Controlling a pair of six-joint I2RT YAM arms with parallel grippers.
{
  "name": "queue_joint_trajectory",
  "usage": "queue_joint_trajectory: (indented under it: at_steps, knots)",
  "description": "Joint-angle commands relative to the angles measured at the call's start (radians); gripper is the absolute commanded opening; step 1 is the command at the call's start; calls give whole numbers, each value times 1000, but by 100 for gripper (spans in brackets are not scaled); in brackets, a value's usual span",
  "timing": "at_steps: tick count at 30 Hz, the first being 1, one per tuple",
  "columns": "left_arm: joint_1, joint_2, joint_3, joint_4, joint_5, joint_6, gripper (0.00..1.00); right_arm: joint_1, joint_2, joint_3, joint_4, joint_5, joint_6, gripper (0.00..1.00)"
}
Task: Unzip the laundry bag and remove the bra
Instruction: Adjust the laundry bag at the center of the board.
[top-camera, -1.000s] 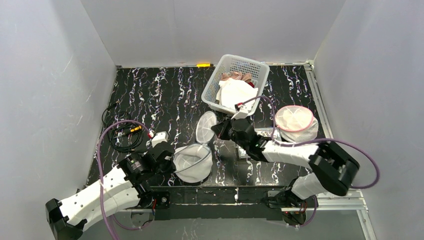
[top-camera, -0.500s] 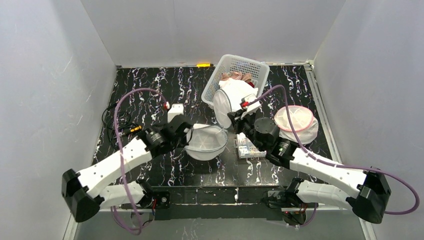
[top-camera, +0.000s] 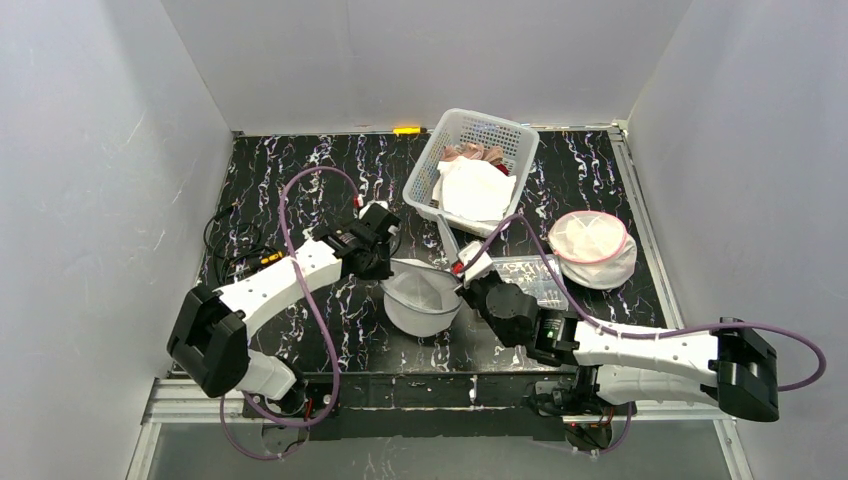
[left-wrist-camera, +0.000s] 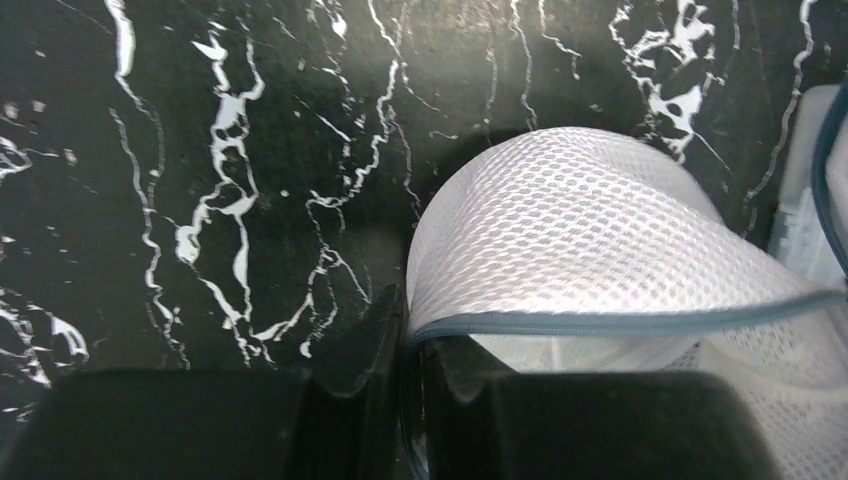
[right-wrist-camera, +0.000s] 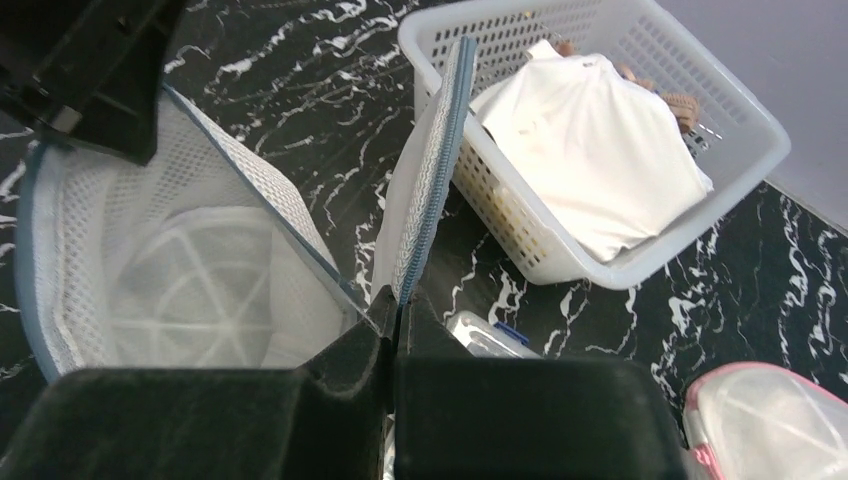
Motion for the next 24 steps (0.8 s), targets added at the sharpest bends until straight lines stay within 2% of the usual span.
queue_joint_trajectory:
  at_steps: [1, 4, 7, 16, 24]
  knots:
    - [10, -63, -19, 23, 96, 6, 18, 29, 5, -35, 115, 167, 21, 1]
    - [10, -115, -40, 28, 141, -21, 42, 41, 11, -50, 138, 195, 54, 1]
    - [10, -189, -79, 40, 175, -53, 54, 47, 4, -54, 152, 214, 77, 1]
    - [3, -350, -188, 47, 304, -190, 57, 82, -30, -57, 180, 221, 33, 1]
    - [-15, -307, -226, 68, 317, -211, 52, 109, -58, -62, 159, 216, -23, 1]
